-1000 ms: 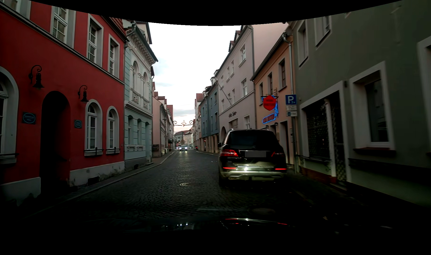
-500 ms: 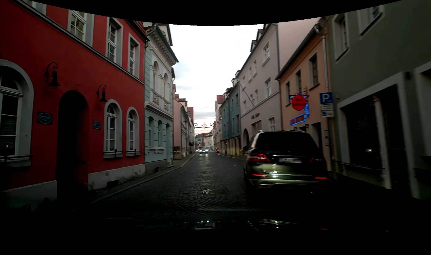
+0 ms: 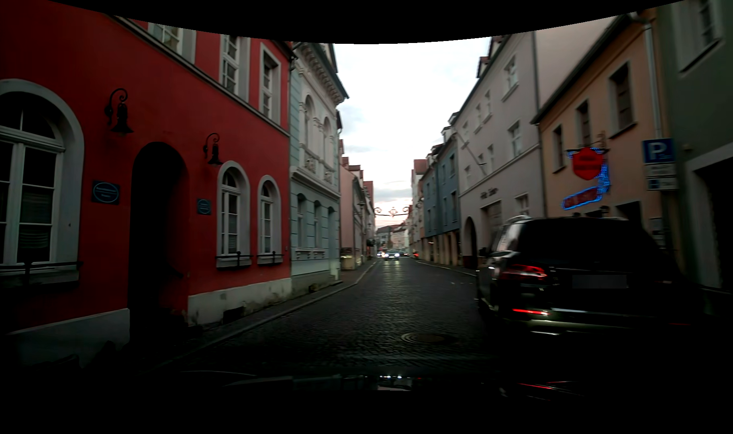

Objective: Follow the waypoints while adhering to traffic rules and regulations

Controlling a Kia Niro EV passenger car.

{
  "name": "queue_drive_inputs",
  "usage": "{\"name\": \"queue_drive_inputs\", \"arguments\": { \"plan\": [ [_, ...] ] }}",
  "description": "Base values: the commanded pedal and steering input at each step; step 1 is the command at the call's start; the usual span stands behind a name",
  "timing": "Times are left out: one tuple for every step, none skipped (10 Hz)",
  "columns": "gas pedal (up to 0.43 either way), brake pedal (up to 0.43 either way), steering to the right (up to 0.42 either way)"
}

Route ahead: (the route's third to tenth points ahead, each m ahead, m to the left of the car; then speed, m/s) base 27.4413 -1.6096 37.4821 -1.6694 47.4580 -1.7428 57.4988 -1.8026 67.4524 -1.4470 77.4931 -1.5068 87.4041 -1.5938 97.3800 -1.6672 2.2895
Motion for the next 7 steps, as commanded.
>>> {"name": "queue_drive_inputs", "arguments": {
  "plan": [
    [0.157, 0.0, -0.458],
    [0.157, 0.0, -0.412],
    [0.157, 0.0, -0.356],
    [0.157, 0.0, -0.295],
    [0.157, 0.0, -0.208],
    [0.157, 0.0, -0.136],
    [0.157, 0.0, -0.08]
  ]
}}
